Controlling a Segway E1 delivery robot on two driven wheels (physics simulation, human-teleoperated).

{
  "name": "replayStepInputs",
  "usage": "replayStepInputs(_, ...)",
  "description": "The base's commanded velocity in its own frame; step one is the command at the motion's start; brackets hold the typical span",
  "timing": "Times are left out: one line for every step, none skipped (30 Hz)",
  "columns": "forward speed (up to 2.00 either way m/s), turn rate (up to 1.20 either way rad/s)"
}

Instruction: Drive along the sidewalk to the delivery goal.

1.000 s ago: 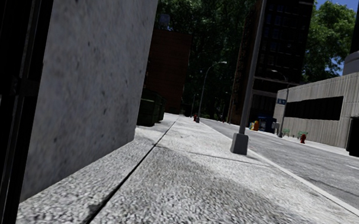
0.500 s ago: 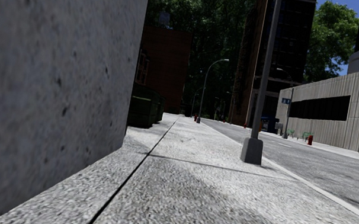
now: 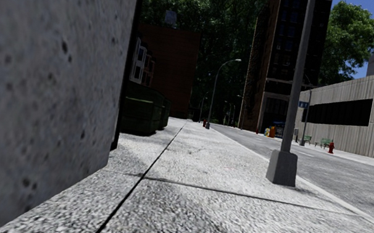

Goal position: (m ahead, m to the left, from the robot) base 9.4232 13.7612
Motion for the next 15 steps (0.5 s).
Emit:
replayStepInputs(2.0, 0.0)
replayStepInputs(2.0, 0.0)
replayStepInputs(2.0, 0.0)
replayStepInputs(2.0, 0.0)
replayStepInputs(2.0, 0.0)
replayStepInputs(2.0, 0.0)
replayStepInputs(2.0, 0.0)
replayStepInputs(2.0, 0.0)
replayStepInputs(2.0, 0.0)
replayStepInputs(2.0, 0.0)
replayStepInputs(2.0, 0.0)
replayStepInputs(2.0, 0.0)
replayStepInputs(2.0, 0.0)
replayStepInputs(2.0, 0.0)
replayStepInputs(2.0, 0.0)
